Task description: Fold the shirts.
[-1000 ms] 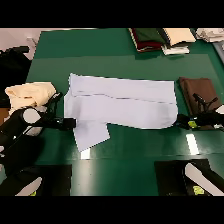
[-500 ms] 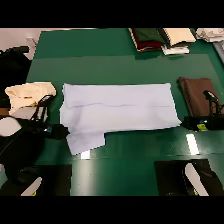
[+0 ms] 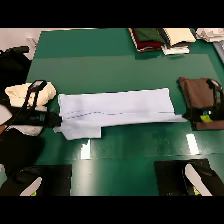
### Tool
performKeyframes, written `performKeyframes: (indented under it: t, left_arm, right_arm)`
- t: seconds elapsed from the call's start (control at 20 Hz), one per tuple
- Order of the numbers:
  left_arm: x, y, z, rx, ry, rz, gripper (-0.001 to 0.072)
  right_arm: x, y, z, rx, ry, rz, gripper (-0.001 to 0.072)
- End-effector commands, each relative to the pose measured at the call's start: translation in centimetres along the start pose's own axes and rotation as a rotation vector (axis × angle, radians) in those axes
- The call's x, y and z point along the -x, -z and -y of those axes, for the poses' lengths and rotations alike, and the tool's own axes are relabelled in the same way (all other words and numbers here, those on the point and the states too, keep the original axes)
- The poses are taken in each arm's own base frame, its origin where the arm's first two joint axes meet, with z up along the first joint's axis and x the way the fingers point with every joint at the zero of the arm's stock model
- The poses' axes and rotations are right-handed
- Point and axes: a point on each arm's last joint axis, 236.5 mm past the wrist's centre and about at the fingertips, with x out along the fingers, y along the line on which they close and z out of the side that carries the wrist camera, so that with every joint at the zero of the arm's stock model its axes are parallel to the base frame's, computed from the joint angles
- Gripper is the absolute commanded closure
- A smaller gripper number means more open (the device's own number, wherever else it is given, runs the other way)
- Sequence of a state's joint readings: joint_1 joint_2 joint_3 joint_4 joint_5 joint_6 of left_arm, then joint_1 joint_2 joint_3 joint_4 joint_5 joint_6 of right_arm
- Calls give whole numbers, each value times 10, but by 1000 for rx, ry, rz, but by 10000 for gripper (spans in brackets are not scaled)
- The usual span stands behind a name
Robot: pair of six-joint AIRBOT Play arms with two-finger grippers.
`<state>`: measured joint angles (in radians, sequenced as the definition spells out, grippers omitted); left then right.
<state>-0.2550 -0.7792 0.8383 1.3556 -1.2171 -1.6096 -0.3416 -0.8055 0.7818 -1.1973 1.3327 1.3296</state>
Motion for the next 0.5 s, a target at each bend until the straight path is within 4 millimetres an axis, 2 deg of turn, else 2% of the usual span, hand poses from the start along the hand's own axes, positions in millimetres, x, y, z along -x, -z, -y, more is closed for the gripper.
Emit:
performKeyframes:
  t: [0.0, 0.2, 0.3, 0.45]
  left_arm:
    - [-29, -56, -22, -46, -90, 49, 685]
    - [-52, -114, -39, -60, -139, 102, 685]
    - [-62, -130, -54, -34, -154, 126, 684]
    - [-75, -139, -68, -14, -165, 146, 683]
  right_arm:
    - [-11, -55, -19, 54, -15, 18, 704]
    - [-40, -101, -35, 82, -38, -41, 704]
    - [-56, -117, -37, 86, -44, -70, 704]
    - [-76, -134, -34, 75, -51, -93, 702]
